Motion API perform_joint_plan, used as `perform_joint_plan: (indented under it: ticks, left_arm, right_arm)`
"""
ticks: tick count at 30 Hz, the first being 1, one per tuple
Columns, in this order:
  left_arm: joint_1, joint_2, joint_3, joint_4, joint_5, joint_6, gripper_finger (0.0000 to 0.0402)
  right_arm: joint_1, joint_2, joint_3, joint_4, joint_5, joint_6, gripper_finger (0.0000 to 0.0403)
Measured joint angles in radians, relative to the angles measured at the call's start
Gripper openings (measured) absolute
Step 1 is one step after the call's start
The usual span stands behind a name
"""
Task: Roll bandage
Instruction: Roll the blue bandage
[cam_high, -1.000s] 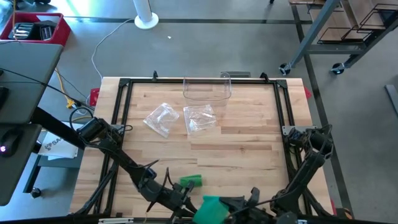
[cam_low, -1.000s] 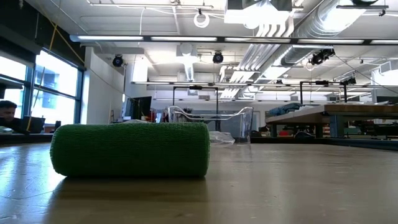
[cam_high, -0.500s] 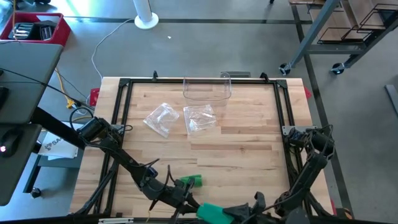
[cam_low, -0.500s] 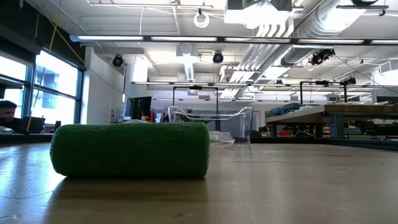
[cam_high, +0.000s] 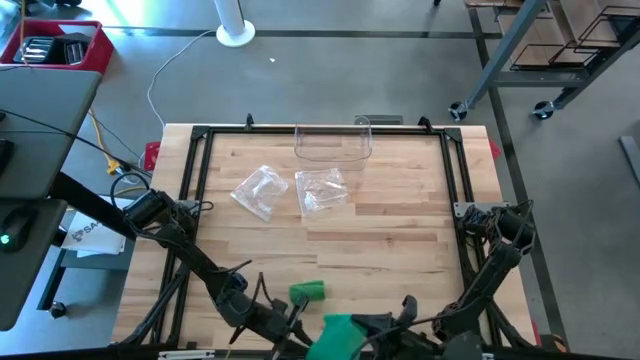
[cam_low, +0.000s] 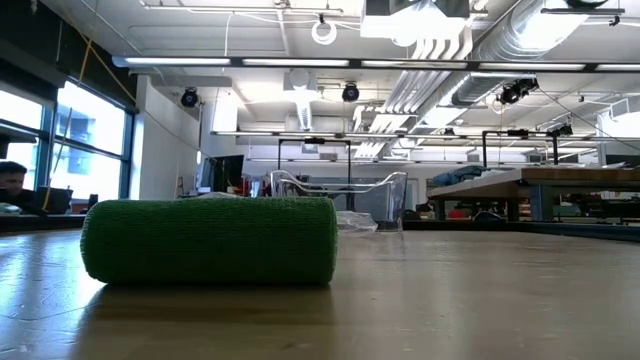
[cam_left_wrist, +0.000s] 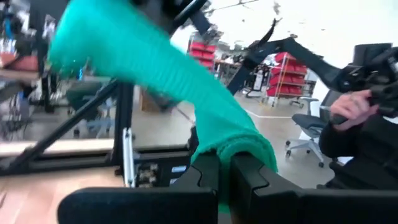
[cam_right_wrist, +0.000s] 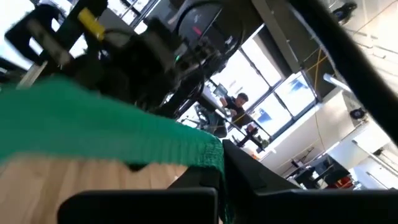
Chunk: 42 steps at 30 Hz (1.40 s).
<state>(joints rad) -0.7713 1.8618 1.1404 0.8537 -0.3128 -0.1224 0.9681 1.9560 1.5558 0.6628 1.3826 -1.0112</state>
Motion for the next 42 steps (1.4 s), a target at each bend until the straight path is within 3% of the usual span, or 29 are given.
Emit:
perform_joint_plan:
  ticks: [4, 8, 14, 20, 26, 31, 38, 42]
  left_arm:
    - [-0.024, 0.0, 0.0, 0.064, -0.011, 0.096, 0.0001]
    - [-0.042, 0.0, 0.0, 0.091, -0.085, 0.156, 0.0001]
    - [-0.049, -0.002, 0.0, 0.117, -0.215, 0.219, 0.0001]
    - [-0.046, -0.003, -0.001, 0.14, -0.369, 0.29, 0.0001]
    - [-0.026, -0.003, -0.001, 0.108, -0.452, 0.316, 0.0001]
    - [-0.013, -0.002, 0.0, 0.087, -0.511, 0.376, 0.0001]
    - [-0.006, -0.002, 0.0, 0.089, -0.472, 0.406, 0.0001]
    - [-0.006, -0.002, 0.0, 0.077, -0.46, 0.432, 0.0001]
  right_arm:
    - [-0.012, 0.0, 0.0, -0.255, -0.011, 0.248, 0.0]
    - [-0.018, 0.0, 0.0, -0.541, -0.12, 0.591, 0.0]
    - [-0.016, 0.0, 0.0, -0.771, -0.216, 0.971, 0.0]
    - [-0.017, 0.0, 0.0, -0.751, -0.369, 1.039, 0.0]
    - [-0.022, 0.0, 0.0, -0.689, -0.36, 1.022, 0.0]
    - [-0.026, 0.0, 0.0, -0.626, -0.233, 0.996, 0.0]
    - [-0.02, -0.032, 0.0, -0.622, -0.199, 1.138, 0.0]
    - [-0.028, -0.048, 0.0, -0.622, -0.25, 1.194, 0.0]
